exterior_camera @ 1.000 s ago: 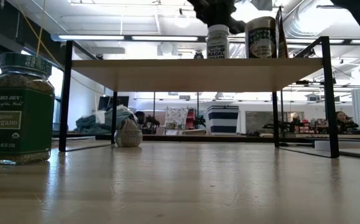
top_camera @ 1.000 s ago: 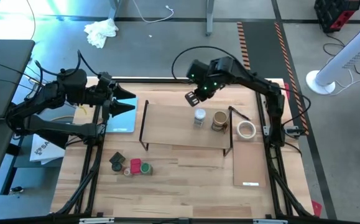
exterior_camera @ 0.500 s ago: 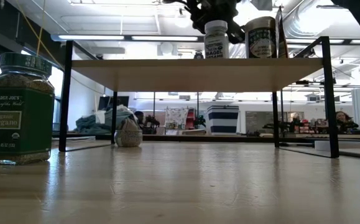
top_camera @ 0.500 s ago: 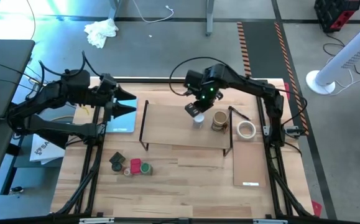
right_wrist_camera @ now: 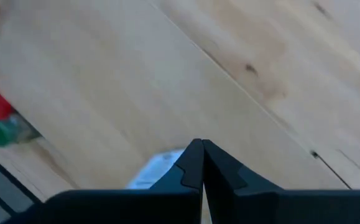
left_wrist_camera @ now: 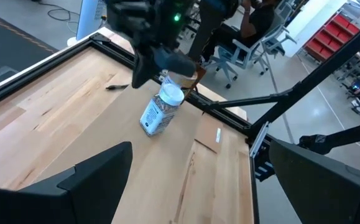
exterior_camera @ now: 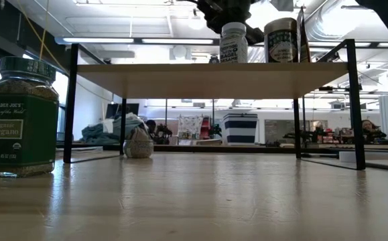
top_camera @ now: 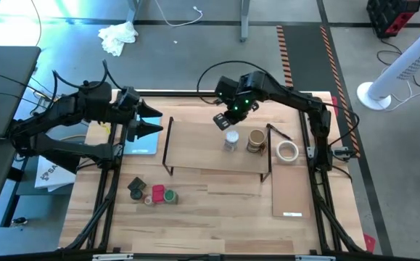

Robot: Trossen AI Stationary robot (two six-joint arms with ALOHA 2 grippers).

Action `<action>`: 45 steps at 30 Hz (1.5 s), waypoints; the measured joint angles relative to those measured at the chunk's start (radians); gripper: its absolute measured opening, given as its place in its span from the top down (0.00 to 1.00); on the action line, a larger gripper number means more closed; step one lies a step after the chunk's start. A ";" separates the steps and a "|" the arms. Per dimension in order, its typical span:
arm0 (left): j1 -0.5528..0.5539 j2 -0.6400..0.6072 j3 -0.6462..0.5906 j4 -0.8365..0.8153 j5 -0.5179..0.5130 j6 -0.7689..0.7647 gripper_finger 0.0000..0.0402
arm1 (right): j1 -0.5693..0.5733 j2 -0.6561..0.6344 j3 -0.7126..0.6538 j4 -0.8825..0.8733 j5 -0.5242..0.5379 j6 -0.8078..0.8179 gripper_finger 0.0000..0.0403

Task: Shelf spices
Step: Put the white seasoning bottle on the shelf

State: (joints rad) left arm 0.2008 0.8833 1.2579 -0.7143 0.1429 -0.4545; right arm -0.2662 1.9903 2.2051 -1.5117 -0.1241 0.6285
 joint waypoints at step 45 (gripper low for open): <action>-0.053 0.090 0.000 0.009 0.004 0.010 0.06 | 0.215 0.014 0.030 -0.046 -0.005 0.040 1.00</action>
State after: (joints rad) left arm 0.1476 0.9733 1.2579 -0.7053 0.1467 -0.4447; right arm -0.0515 2.0045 2.2352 -1.5578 -0.1287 0.6683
